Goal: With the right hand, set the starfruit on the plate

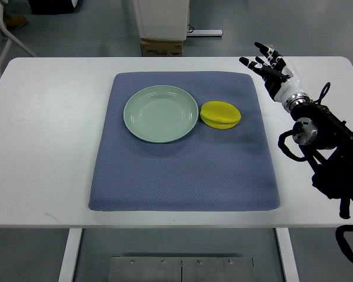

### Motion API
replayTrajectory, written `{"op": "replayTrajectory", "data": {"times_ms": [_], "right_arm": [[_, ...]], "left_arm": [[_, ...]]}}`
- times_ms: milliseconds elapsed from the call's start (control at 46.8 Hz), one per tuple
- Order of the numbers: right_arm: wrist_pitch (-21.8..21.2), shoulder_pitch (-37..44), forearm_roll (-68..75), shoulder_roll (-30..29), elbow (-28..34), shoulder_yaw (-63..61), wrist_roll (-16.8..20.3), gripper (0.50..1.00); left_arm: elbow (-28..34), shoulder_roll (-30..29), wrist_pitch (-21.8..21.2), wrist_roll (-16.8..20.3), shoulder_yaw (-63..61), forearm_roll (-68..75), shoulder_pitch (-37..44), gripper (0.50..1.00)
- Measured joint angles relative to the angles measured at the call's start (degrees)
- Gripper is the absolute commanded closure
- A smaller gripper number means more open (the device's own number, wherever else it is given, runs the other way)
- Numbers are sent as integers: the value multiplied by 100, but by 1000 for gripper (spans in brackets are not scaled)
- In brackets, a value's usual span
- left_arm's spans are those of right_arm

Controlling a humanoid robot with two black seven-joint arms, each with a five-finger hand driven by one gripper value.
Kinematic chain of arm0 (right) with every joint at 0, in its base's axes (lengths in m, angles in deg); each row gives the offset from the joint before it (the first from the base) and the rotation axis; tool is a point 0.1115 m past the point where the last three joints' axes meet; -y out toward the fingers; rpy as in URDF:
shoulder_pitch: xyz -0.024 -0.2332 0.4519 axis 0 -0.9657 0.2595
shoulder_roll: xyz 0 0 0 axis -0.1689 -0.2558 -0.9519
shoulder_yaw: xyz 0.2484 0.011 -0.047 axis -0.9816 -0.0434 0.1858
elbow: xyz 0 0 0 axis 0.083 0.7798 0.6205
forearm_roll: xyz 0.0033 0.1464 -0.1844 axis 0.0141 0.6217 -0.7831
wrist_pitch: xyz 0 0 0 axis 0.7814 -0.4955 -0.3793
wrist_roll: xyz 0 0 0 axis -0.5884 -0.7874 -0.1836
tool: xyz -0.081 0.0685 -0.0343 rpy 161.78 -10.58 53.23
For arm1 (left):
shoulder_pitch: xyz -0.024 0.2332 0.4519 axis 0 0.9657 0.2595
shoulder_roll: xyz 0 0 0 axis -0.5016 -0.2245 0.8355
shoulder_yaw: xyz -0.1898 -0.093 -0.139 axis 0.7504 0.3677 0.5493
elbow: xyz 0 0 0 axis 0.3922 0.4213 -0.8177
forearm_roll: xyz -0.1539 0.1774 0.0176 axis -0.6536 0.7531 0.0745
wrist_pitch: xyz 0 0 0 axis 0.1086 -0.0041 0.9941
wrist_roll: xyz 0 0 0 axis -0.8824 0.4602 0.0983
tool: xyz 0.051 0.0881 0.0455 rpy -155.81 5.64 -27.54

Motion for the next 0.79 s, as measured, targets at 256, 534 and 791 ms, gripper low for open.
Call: {"op": "replayTrajectory", "data": {"times_ms": [256, 534, 791], "right_arm": [[-2, -10, -9, 0, 0, 2, 0, 500], [-2, 26, -1, 28, 1, -1, 0, 500], [-2, 37, 0, 35, 11, -6, 0, 500]], "left_arm": [[0, 0, 0, 0, 1, 0, -19, 500], [6, 0, 3, 0, 7, -10, 65, 500], [5, 0, 7, 0, 3, -11, 82, 500]]}}
